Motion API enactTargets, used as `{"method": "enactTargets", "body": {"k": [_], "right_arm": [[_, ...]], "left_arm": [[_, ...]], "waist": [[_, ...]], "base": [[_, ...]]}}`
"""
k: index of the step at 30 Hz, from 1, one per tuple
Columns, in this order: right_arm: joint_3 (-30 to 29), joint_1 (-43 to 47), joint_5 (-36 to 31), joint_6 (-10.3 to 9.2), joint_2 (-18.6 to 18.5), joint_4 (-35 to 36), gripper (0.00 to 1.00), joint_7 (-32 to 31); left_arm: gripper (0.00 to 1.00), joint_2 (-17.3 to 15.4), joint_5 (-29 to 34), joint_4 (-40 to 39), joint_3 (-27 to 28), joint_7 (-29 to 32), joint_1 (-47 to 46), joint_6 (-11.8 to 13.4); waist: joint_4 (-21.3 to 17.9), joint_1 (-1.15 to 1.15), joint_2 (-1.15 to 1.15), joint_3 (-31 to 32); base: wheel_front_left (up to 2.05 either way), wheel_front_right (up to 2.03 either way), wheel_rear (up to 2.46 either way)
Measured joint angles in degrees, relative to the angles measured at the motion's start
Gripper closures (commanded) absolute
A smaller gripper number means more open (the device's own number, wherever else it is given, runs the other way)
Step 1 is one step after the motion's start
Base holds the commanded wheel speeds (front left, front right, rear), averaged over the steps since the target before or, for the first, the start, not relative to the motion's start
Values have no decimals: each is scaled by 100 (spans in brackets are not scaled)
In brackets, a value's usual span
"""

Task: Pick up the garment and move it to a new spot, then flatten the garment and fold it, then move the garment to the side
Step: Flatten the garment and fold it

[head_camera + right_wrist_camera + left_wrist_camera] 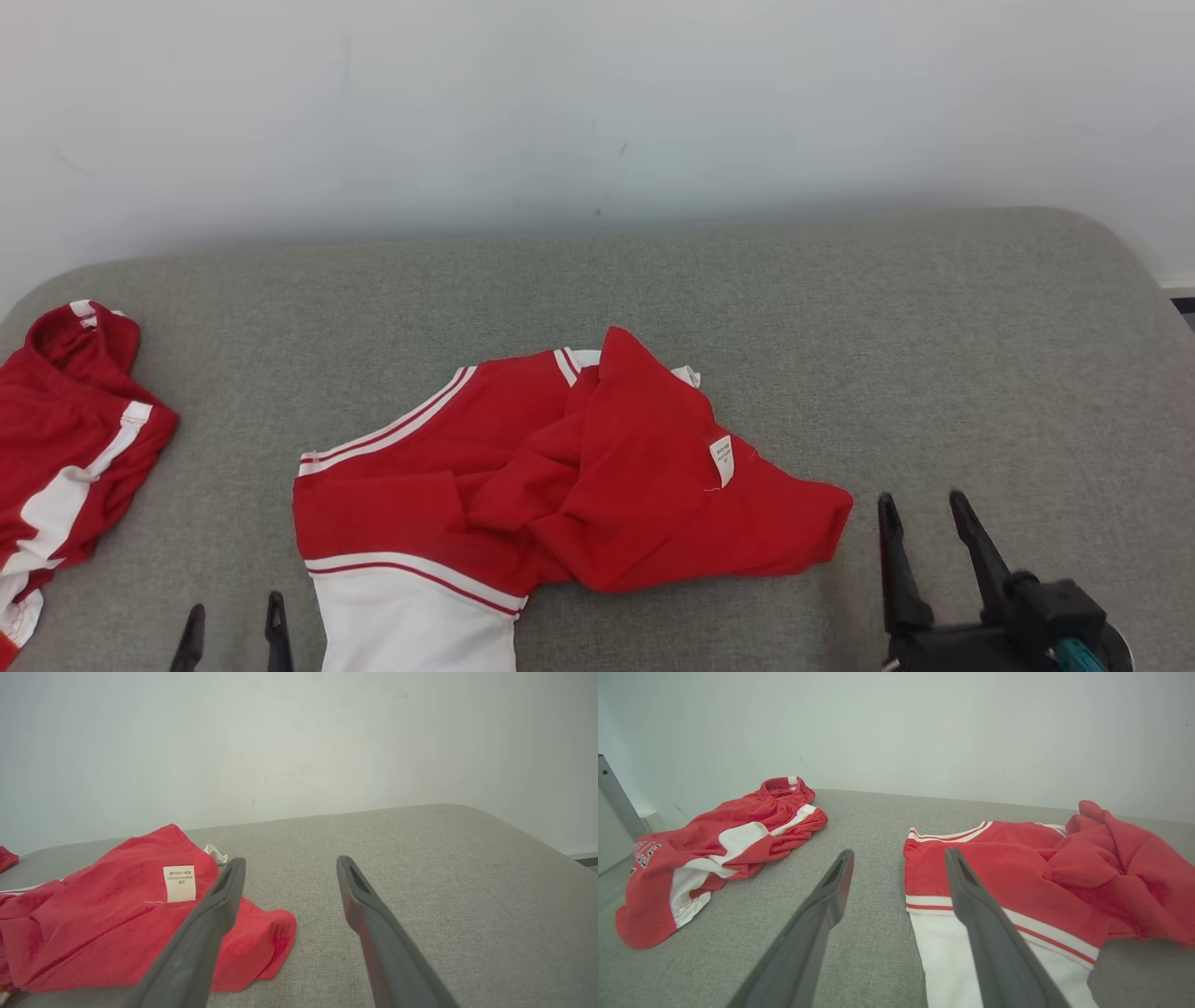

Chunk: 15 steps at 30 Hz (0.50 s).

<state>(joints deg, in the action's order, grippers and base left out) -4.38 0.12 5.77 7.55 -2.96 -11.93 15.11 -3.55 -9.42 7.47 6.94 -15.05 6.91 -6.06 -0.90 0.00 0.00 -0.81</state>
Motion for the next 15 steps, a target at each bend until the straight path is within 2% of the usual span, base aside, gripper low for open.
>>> {"method": "enactTargets", "body": {"k": [7,15], "right_arm": [[300,-653,-148,0,-190,-523,0,0],[881,-1621,-58,0,-650,-1838,0,-160]], "left_arm": [[0,-119,-178,615,-402,32,-206,-102],[0,-330,-434,1284,-1022,192,-500,-144]], "waist": [[89,0,0,-99],[237,0,0,-293]], "base": [[0,0,0],[0,0,0]]}}
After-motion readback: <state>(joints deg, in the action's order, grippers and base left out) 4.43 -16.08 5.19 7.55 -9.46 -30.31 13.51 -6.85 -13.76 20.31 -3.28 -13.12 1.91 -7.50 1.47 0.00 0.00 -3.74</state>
